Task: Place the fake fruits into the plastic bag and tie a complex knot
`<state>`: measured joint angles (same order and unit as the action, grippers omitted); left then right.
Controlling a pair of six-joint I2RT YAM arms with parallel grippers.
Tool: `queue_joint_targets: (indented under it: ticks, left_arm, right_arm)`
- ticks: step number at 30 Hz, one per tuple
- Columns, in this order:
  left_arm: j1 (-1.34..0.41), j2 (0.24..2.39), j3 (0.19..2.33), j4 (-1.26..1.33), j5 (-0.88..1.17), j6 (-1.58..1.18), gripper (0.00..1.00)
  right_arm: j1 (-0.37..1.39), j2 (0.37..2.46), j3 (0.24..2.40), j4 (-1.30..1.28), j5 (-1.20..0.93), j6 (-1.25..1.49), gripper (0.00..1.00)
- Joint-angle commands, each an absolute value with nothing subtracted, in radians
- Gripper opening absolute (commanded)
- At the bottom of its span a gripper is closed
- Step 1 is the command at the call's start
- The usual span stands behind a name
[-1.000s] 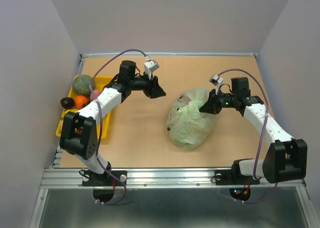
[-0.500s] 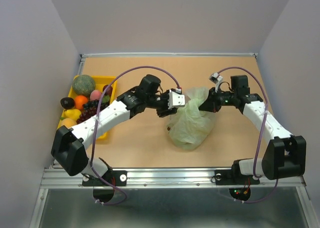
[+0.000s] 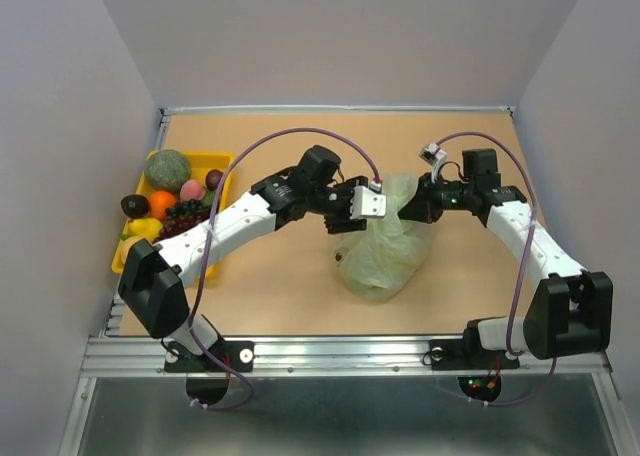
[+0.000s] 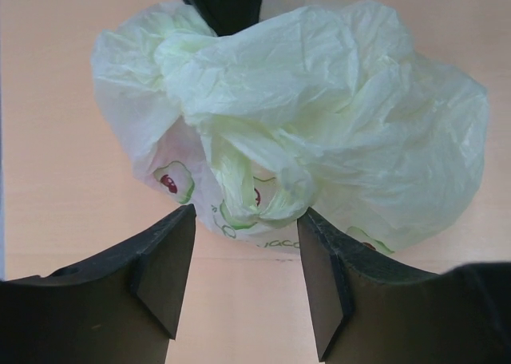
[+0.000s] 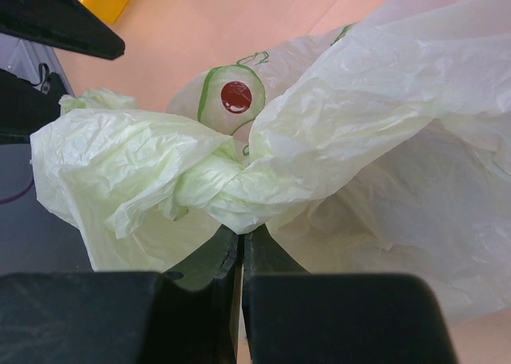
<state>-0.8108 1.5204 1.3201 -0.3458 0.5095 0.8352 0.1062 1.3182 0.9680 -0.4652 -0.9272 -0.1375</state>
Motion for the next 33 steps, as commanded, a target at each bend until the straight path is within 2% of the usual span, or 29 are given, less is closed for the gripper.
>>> queue_joint_targets:
  ticks: [1,10,14,17,18,19,24,33]
  left_arm:
    - [-0.825,1.520,1.370,-0.438,0.568,0.896,0.68]
    - [-0.841,1.526,1.365,-0.393,0.531,0.855,0.67]
    - [-0.841,1.565,1.385,-0.301,0.462,0.801,0.58]
    - [-0.841,1.603,1.422,-0.302,0.420,0.772,0.25]
    - [-0.839,1.608,1.428,-0.305,0.407,0.764,0.06]
    - [-0.838,1.611,1.427,-0.307,0.379,0.758,0.00]
    - [-0.743,1.592,1.370,-0.282,0.362,0.671,0.00]
    - [-0.594,1.545,1.272,-0.225,0.342,0.555,0.00]
  right_arm:
    - [0.110,1.313,1.032,-0.465,-0.936,-0.138,0.01]
    - [0.110,1.305,1.014,-0.465,-0.937,-0.147,0.00]
    - [0.110,1.293,1.009,-0.474,-0.939,-0.153,0.00]
    - [0.110,1.292,1.017,-0.489,-0.933,-0.164,0.00]
    - [0.109,1.290,1.020,-0.505,-0.917,-0.170,0.00]
    - [0.110,1.290,1.029,-0.514,-0.907,-0.173,0.00]
    - [0.109,1.289,1.058,-0.635,-0.809,-0.267,0.00]
    - [0.031,1.302,1.170,-0.793,-0.779,-0.388,0.00]
